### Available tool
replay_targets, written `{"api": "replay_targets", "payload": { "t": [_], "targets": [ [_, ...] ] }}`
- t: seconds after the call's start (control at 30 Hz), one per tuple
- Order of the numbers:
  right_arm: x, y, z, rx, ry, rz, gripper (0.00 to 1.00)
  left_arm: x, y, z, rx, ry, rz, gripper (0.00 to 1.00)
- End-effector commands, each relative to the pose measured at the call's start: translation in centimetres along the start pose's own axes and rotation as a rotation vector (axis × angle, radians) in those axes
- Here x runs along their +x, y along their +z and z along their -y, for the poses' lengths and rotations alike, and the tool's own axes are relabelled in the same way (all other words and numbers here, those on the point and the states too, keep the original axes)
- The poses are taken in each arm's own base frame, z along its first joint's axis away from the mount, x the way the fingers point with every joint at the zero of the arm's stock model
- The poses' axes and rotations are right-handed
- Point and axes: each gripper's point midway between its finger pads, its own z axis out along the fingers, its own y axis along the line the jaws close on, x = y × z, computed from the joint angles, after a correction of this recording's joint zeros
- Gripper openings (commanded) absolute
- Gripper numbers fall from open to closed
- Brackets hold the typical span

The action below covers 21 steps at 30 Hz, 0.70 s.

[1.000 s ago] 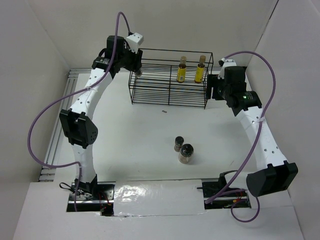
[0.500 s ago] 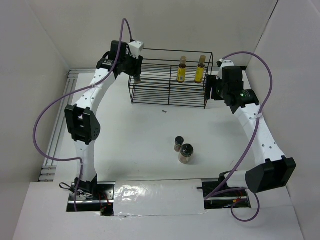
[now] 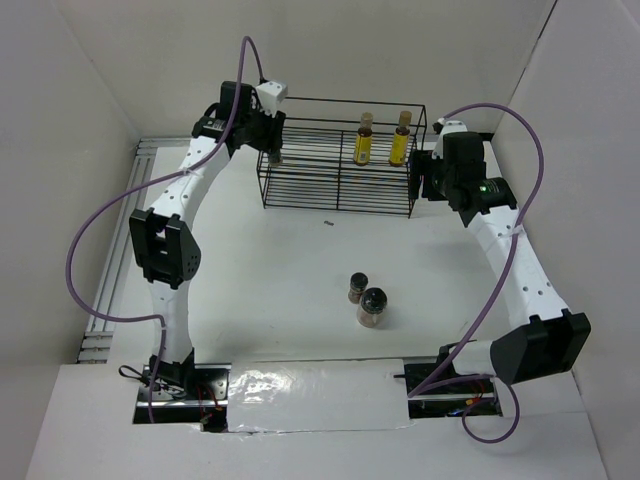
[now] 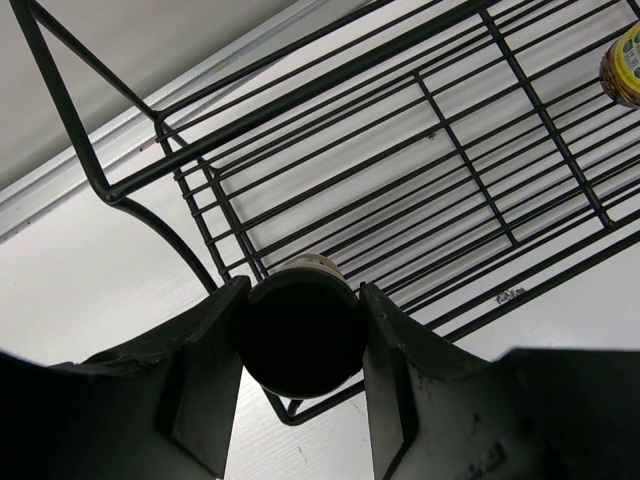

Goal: Organize the condiment bottles

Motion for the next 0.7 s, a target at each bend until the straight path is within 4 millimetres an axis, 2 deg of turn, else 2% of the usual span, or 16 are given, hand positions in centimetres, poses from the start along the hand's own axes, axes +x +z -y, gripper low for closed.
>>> {"api": "replay_targets", "payload": {
  "t": [0.0, 0.07, 0.2, 0.37, 0.5, 0.67],
  "targets": [
    [-1.5, -0.6, 0.4, 0.014, 0.002, 0.040, 0.78, 0.7, 0.7, 0.2, 0.021, -0.036, -0.022, 0.48],
    [-1.4, -0.5, 0.4, 0.015, 0.005, 0.037, 0.79, 0.9, 0.8, 0.1, 0.019, -0.041, -0.026, 0.52],
    [-1.2, -0.4, 0.4, 0.015, 0.005, 0.028, 0.80, 1.0, 1.0, 0.2, 0.025, -0.049, -0.027, 0.67],
    [-1.0, -0.4, 0.4, 0.015, 0.003, 0.022, 0.81, 0.6, 1.0, 0.0, 0.010, -0.048, -0.014, 0.76],
    [-0.9, -0.5, 0.3, 0.010, 0.004, 0.019, 0.82, -0.2, 0.6, -0.3, -0.005, -0.050, 0.007, 0.87],
    [-0.7, -0.4, 0.3, 0.006, 0.006, 0.014, 0.82, -2.3, -0.6, -0.6, -0.020, -0.029, 0.061, 0.97]
  ]
}}
